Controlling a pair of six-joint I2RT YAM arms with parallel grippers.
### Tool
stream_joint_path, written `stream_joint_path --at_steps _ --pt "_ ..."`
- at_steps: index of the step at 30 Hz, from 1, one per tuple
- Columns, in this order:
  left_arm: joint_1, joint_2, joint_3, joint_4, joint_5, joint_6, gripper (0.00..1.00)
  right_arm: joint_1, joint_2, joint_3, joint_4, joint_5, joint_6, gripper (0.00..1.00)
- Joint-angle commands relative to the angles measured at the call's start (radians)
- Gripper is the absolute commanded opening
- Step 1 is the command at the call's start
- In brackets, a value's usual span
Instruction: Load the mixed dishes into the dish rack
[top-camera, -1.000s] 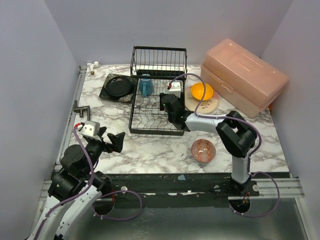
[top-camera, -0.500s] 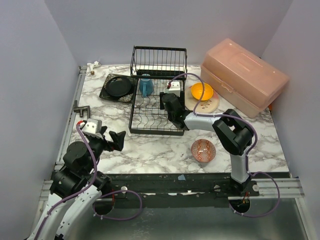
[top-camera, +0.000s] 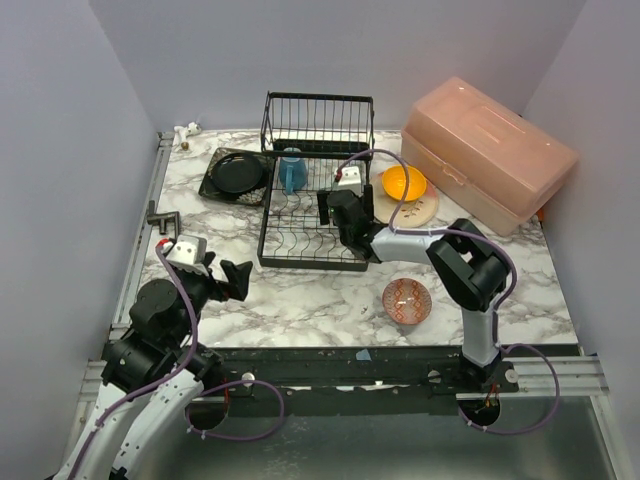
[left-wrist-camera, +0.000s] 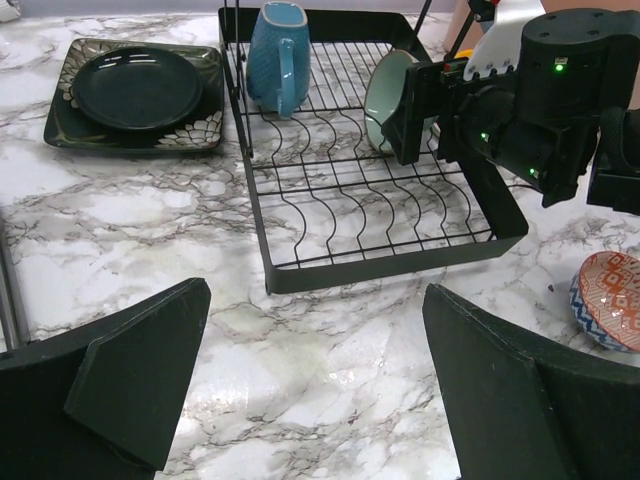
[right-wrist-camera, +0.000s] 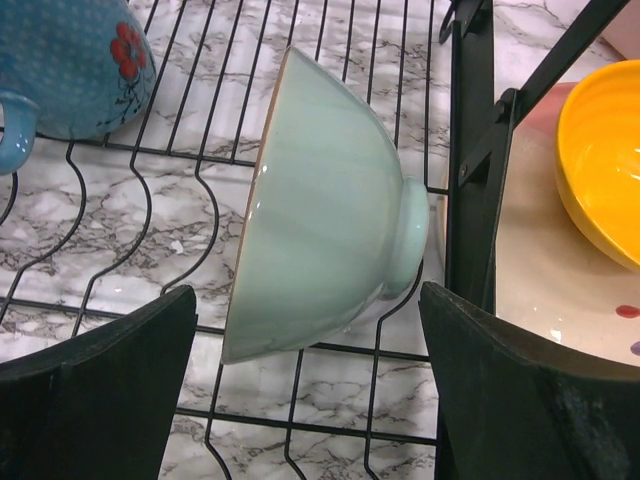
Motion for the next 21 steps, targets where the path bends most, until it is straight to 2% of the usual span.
stream_joint_path --at_steps 1,7,12,18,21 --pt "0.005 0.011 -0.003 0.017 0.017 0.011 0.99 0.001 -0.076 -0.037 -0.007 -0.046 -0.018 0.96" --pt "0.005 0.016 -0.004 0.013 0.011 0.011 0.99 0.003 -0.197 -0.077 -0.111 -0.103 0.013 0.96" --pt "0.006 0.024 -0.004 0.012 0.011 0.008 0.99 0.004 -0.384 -0.203 -0.194 -0.291 0.048 0.96" --pt "0.006 0.057 -0.001 0.008 0.034 -0.004 0.99 0.005 -0.654 -0.500 -0.180 -0.522 0.160 0.96" --pt "0.005 0.086 -0.005 0.006 0.078 -0.039 0.97 0.004 -0.853 -0.613 -0.189 -0.498 0.209 0.96"
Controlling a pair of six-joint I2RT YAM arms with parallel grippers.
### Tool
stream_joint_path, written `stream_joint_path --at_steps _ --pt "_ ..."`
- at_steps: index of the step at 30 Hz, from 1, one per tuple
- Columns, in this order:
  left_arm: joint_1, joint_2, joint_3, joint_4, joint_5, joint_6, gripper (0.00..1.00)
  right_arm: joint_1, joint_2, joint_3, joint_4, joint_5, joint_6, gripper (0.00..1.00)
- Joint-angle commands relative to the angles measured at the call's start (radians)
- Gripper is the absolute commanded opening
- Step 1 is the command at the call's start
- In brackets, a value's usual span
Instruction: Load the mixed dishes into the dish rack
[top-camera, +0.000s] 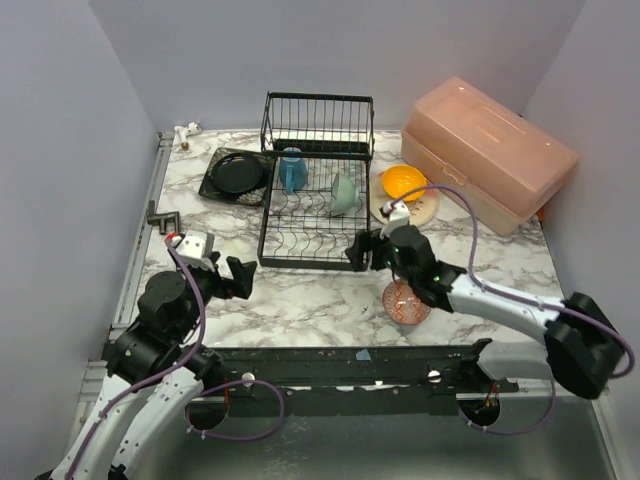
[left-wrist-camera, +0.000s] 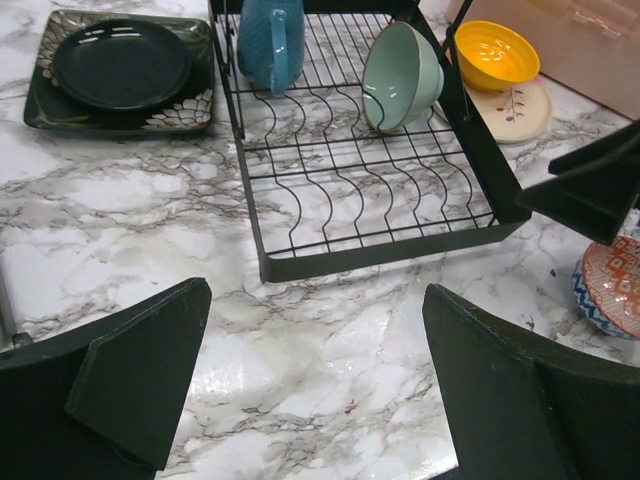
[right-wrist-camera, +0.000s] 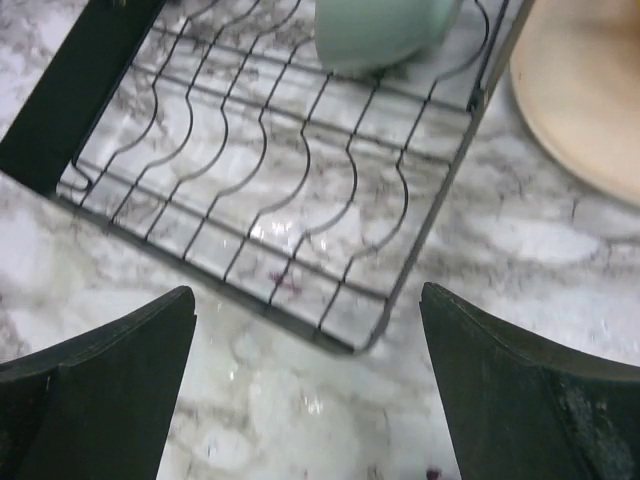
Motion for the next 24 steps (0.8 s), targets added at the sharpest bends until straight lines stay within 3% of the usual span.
stream_joint_path --at_steps 1,6,10,16,20,24 --pt "0.004 0.051 -0.005 0.002 0.096 -0.057 0.96 0.004 -0.254 -0.133 -0.072 -0.054 0.097 0.96" --pt "0.001 0.141 -0.070 0.092 0.304 -0.241 0.91 0.002 -0.518 -0.095 -0.259 0.189 0.086 1.00" --pt "-0.043 0.225 -0.151 0.265 0.475 -0.467 0.82 0.003 -0.623 -0.080 -0.328 0.275 0.057 1.00" --pt "-0.368 0.410 -0.084 0.370 0.277 -0.603 0.84 0.003 -0.721 -0.085 -0.378 0.293 0.065 1.00" --pt "-0.524 0.665 0.010 0.431 0.187 -0.661 0.85 0.003 -0.776 -0.084 -0.397 0.269 0.070 1.00" --pt "-0.609 0.986 0.210 0.387 0.164 -0.697 0.85 0.003 -0.823 -0.066 -0.441 0.284 0.082 1.00"
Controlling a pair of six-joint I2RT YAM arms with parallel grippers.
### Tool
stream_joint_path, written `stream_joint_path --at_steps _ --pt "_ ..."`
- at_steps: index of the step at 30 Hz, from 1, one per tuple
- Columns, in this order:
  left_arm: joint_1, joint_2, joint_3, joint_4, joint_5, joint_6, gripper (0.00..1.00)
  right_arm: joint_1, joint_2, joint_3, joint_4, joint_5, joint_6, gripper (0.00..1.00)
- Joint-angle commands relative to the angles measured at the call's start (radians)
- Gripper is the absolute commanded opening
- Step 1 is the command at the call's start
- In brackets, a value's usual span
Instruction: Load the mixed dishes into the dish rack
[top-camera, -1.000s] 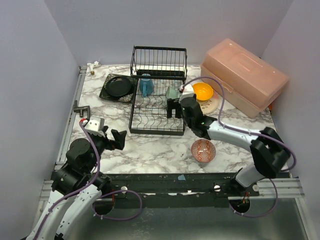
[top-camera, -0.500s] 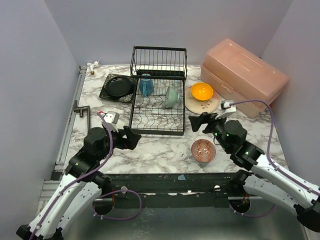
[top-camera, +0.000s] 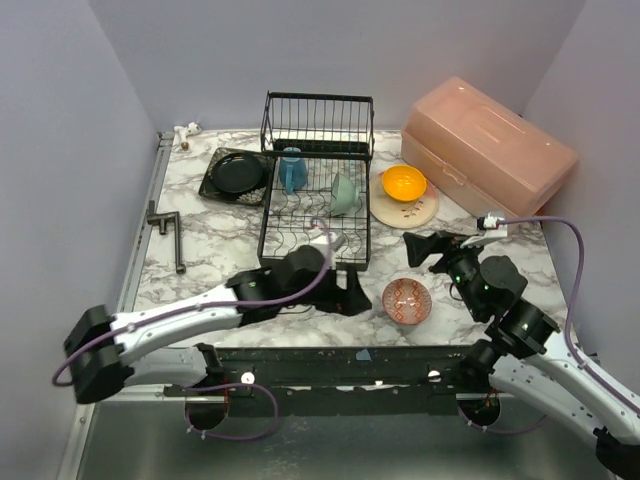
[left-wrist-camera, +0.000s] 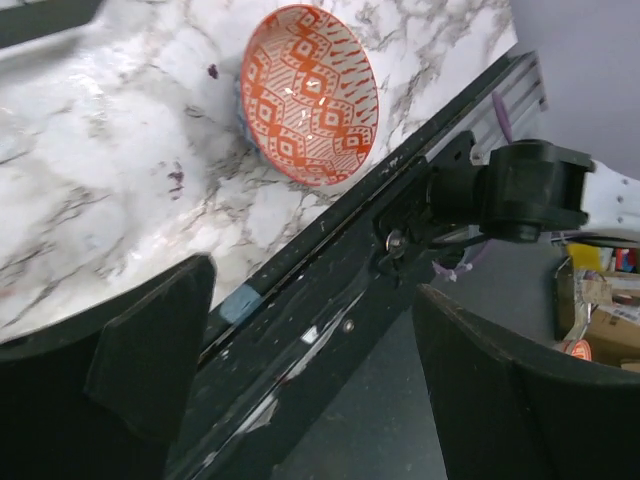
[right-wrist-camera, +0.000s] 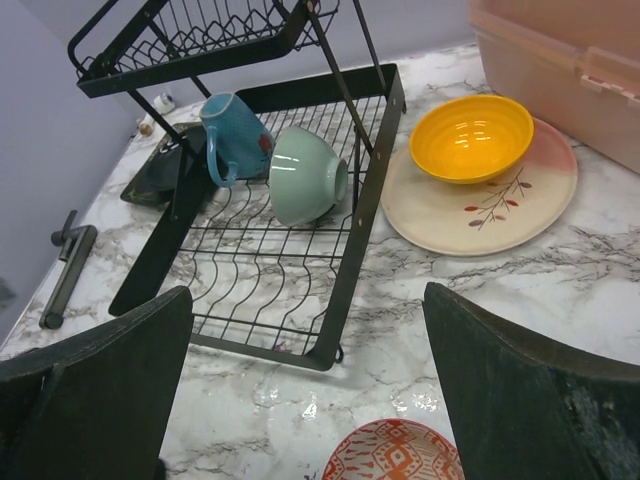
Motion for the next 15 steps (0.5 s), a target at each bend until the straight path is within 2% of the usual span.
stream_joint_path --at_steps 1,5,8,15 --pt "-0.076 0.314 0.223 0.002 -0.069 -0.078 0.84 0.001 -0.056 0.026 -0.086 0.043 0.021 1.00" --pt "-0.106 0.554 0.445 -0.106 -0.074 -0.046 0.79 0.001 -0.108 0.038 -0.133 0.049 0.036 1.00" --pt "-0.114 0.671 0.553 -0.180 -0.153 -0.022 0.76 0.001 -0.142 0.040 -0.163 0.051 0.042 1.00" --pt "-0.133 0.746 0.595 -0.241 -0.245 0.010 0.72 0.001 -0.184 0.030 -0.204 0.075 0.061 1.00"
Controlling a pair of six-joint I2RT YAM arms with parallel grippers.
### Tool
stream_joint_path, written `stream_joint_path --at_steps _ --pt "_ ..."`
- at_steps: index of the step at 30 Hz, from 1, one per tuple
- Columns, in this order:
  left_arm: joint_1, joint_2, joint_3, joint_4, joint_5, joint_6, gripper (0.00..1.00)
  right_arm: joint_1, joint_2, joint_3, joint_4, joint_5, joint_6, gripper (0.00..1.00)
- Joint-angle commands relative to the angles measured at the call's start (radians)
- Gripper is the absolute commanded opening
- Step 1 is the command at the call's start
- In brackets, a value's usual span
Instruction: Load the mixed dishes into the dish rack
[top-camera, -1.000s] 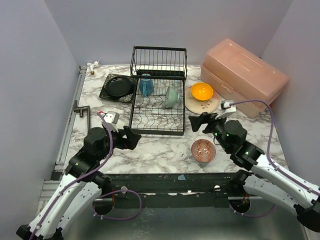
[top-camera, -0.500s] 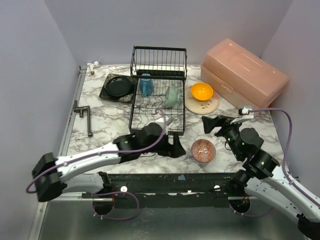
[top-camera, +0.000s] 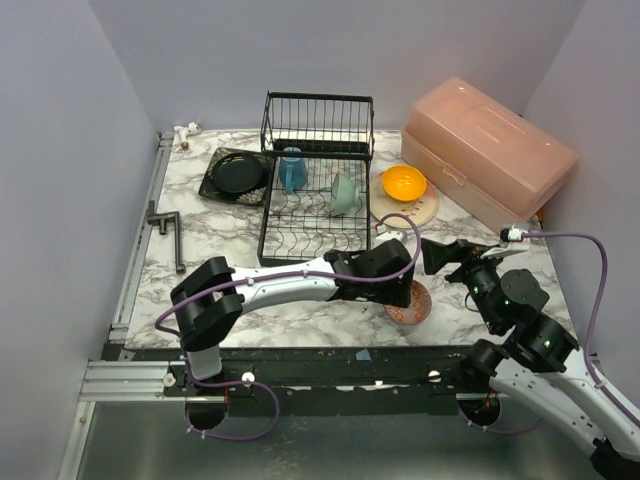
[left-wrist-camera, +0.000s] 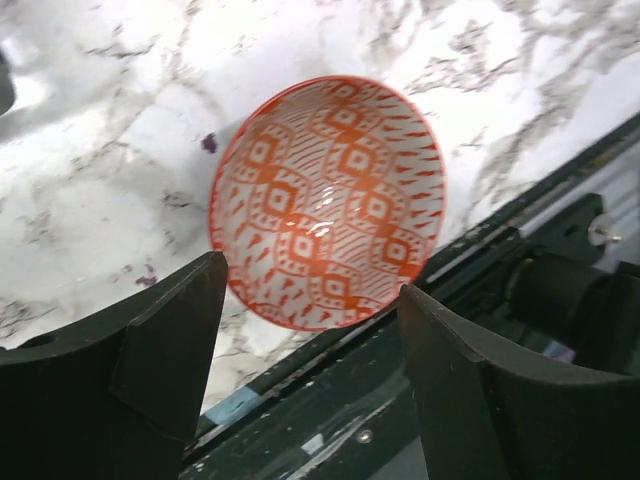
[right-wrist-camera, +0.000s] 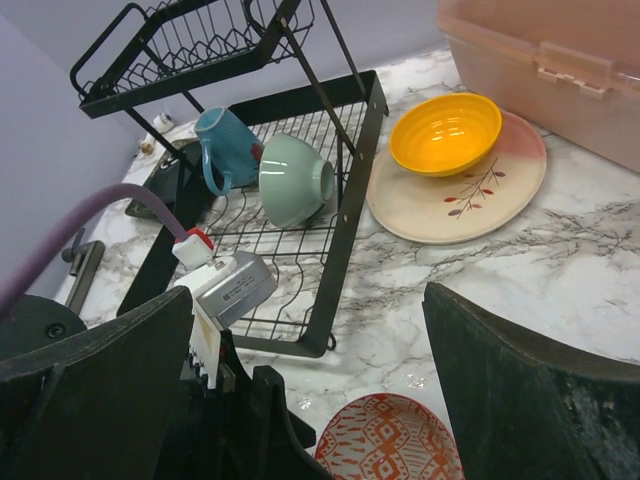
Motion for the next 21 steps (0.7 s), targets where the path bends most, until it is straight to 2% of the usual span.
stream_joint_path --at_steps 1,8,21 --pt "-0.019 0.010 0.018 -0.091 -0.111 0.036 0.72 0.001 -0.017 0.017 -0.047 0.037 0.018 1.00" --pt "-0.022 -0.012 -0.013 -0.093 -0.167 0.070 0.72 0.001 0.024 0.011 -0.032 0.044 0.017 1.00" --pt "-0.023 0.107 0.027 -0.038 -0.089 0.163 0.41 0.001 0.031 0.035 -0.046 0.052 0.011 1.00"
